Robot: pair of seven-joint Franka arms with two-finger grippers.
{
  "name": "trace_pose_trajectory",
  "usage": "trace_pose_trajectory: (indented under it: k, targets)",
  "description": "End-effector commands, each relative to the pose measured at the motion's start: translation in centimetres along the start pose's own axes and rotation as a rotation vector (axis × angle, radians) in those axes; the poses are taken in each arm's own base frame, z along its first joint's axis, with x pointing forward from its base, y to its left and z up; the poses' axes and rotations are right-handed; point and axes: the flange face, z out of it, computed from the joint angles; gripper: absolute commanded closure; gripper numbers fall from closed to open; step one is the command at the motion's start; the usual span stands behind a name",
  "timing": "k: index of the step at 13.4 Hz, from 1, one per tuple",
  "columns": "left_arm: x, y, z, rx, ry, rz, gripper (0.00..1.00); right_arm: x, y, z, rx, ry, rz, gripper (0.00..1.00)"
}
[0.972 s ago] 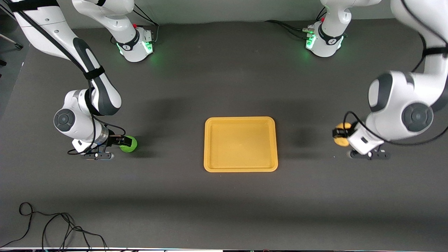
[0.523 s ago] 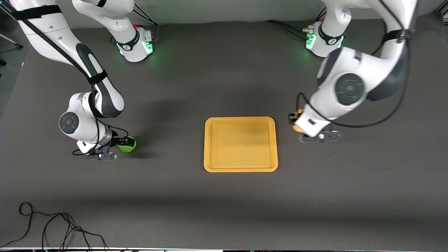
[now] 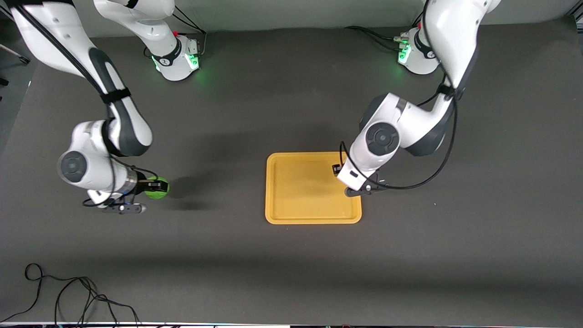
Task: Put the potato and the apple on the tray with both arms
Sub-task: 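Carry the potato with the left gripper over the yellow tray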
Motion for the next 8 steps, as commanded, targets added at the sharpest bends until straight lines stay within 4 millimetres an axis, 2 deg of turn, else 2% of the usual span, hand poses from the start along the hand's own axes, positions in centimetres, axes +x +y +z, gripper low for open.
trace_pose_trajectory:
  k: [1,2,3,6,7,8]
  targets:
    - [0.3,1.4,2.3,-0.001,0.013,-0.021,0.73,1.0,-2.9,-5.9,0.009,-0.008,-0.036,0.76]
    - [0.5,1.4,3.3,-0.002,0.01,-0.021,0.73,1.2,-3.4,-6.8,0.013,-0.001,-0.04,0.76]
    - [0.5,1.5,3.9,-0.004,0.012,-0.021,0.72,1.2,-5.1,-7.3,0.043,0.005,-0.04,0.78]
    - [0.3,1.9,5.8,0.001,0.012,-0.01,0.71,1.8,-11.8,-9.3,0.123,0.041,0.033,0.79]
    - [0.4,1.9,6.3,-0.001,0.012,-0.011,0.71,1.9,-14.7,-9.7,0.128,0.051,0.069,0.79]
    - [0.4,2.0,6.5,-0.002,0.013,-0.01,0.69,1.6,-18.9,-9.3,0.131,0.058,0.101,0.79]
